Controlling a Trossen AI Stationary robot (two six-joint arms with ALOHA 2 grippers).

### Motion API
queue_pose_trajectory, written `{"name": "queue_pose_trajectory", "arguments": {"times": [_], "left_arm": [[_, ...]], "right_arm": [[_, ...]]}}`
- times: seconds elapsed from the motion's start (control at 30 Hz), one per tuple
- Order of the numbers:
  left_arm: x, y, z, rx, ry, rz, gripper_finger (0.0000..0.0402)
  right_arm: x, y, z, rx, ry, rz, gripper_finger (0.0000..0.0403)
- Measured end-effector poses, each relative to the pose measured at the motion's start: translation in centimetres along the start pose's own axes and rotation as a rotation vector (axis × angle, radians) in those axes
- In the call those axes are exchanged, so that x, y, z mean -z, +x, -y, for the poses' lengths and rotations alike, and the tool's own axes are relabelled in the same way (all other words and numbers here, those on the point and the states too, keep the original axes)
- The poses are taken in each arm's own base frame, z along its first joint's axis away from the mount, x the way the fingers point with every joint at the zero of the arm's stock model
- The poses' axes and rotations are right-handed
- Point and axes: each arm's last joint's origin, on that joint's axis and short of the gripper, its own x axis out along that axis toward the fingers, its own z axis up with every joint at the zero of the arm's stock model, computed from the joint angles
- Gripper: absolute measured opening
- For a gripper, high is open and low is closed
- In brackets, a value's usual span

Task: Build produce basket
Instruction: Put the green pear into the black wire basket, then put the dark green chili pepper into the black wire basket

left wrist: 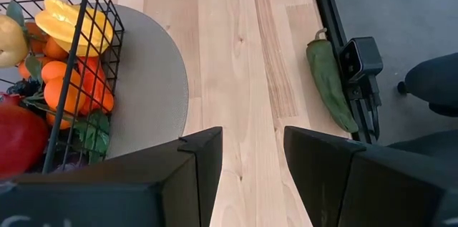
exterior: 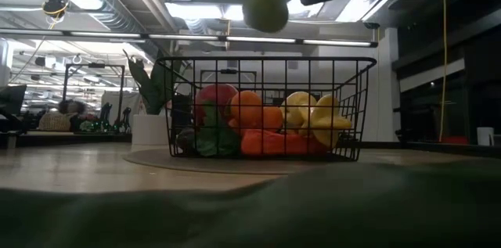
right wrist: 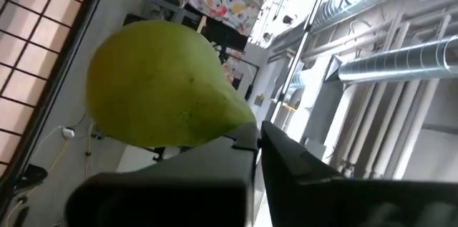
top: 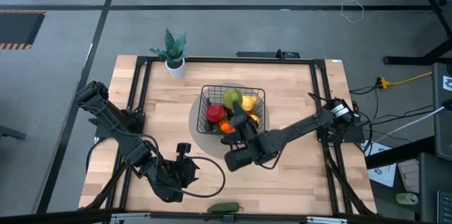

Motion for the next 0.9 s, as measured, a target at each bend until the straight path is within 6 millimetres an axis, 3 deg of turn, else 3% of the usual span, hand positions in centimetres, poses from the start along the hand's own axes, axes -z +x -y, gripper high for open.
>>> {"name": "queue_pose_trajectory", "arguments": {"times": [0.37,0.6,0.73,0.9], "left_arm": [[0.2,0.0,-0.1,-0.008,0.011,-0.016,0.0137],[0.2,0.0,-0.1,-0.008,0.010,-0.016,0.0137],[0.2,0.0,-0.1,-0.008,0.010,-0.016,0.0137],[0.2,0.0,-0.1,-0.008,0.010,-0.016,0.0137]], "right_arm": [[0.0,0.0,0.0,0.000,0.178,-0.001,0.0111],[0.0,-0.8,0.0,0.005,0.183,0.019,0.0127],[-0.1,-2.3,0.0,0.013,0.234,0.054,0.0126],[0.0,-5.8,0.0,0.013,0.520,0.144,0.0126]]}}
